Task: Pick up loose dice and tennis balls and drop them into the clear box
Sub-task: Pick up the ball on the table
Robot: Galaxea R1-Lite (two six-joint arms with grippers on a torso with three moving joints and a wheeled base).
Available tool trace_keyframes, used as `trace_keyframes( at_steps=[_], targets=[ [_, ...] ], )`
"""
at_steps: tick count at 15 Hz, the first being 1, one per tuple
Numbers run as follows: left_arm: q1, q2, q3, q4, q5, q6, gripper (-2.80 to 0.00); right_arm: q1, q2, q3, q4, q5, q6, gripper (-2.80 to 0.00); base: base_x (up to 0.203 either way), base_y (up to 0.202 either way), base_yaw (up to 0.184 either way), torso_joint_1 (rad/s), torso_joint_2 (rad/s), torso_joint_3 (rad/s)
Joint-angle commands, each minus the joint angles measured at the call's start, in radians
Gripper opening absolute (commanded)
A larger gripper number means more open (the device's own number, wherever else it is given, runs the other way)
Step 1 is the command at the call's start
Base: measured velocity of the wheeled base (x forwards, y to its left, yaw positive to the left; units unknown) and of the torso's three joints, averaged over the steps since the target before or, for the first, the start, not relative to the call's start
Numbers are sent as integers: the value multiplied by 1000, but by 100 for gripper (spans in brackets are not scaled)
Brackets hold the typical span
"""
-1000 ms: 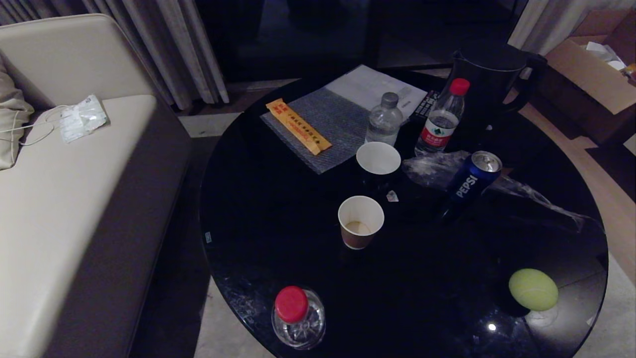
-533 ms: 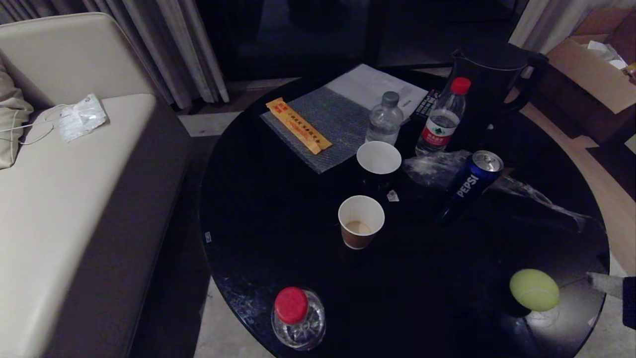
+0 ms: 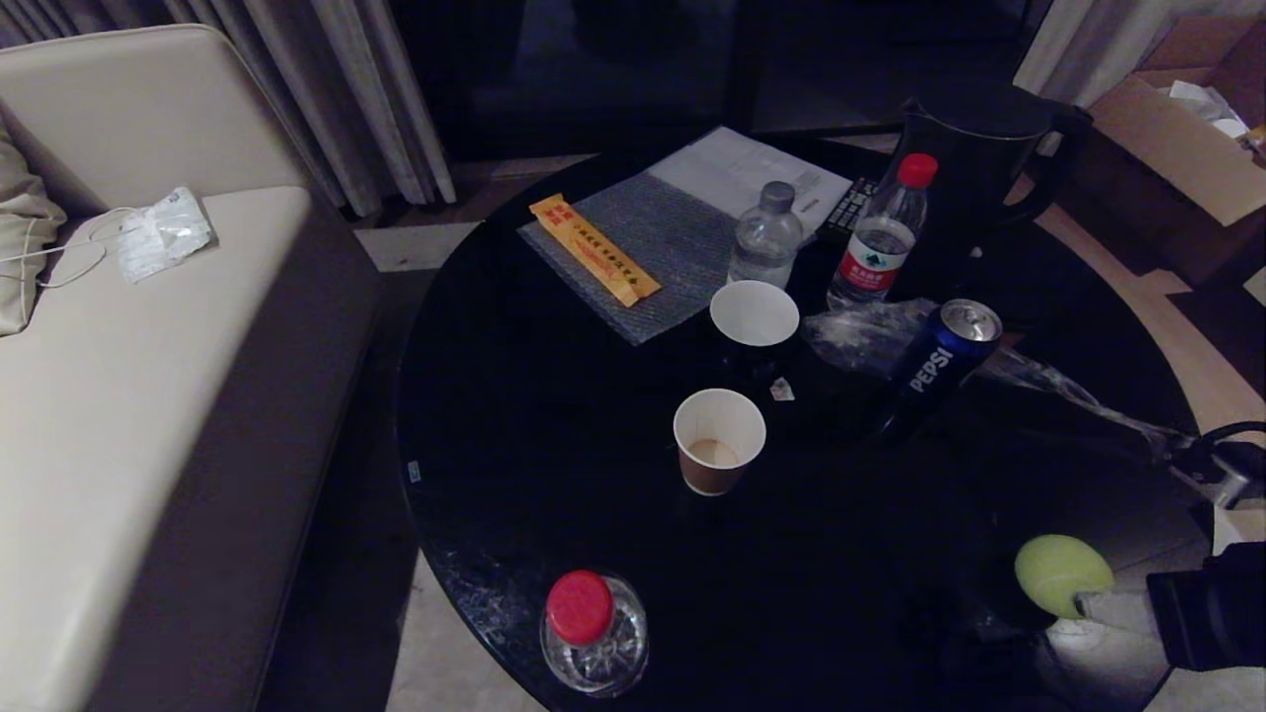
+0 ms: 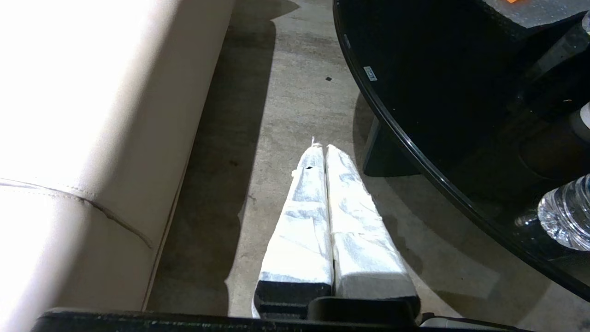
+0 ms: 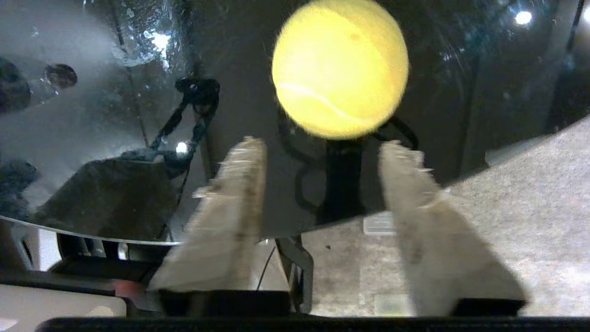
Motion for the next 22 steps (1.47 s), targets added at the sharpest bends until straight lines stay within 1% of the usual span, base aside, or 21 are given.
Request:
trace_keyframes(
  at_steps=[1, 3, 8, 16, 19, 21, 22],
  targets=[
    [0, 1, 2, 0, 1, -1, -280, 7, 62, -18, 0, 2, -30, 0, 0, 0, 0, 0, 0, 0],
    [0, 1, 2, -2, 1, -1, -280, 19, 97, -23, -5, 3, -45, 0, 0, 0, 0, 0, 0, 0],
    [0, 1, 2, -1, 1, -1, -280, 21, 164, -80, -12, 1, -46, 0, 0, 0, 0, 0, 0, 0],
    [0, 1, 2, 0, 1, -1, -280, 21, 251, -88, -15, -8, -45, 0, 0, 0, 0, 0, 0, 0],
    [0, 1, 1, -1, 1, -1, -280, 21, 281, -88, -58, -8, -44, 0, 0, 0, 0, 0, 0, 0],
    [0, 1, 2, 0, 1, -1, -280, 21, 298, -88, -62, -37, -45, 0, 0, 0, 0, 0, 0, 0],
    [0, 1, 2, 0, 1, -1, -280, 21, 305, -88, -66, -48, -43, -280, 0, 0, 0, 0, 0, 0]
  ],
)
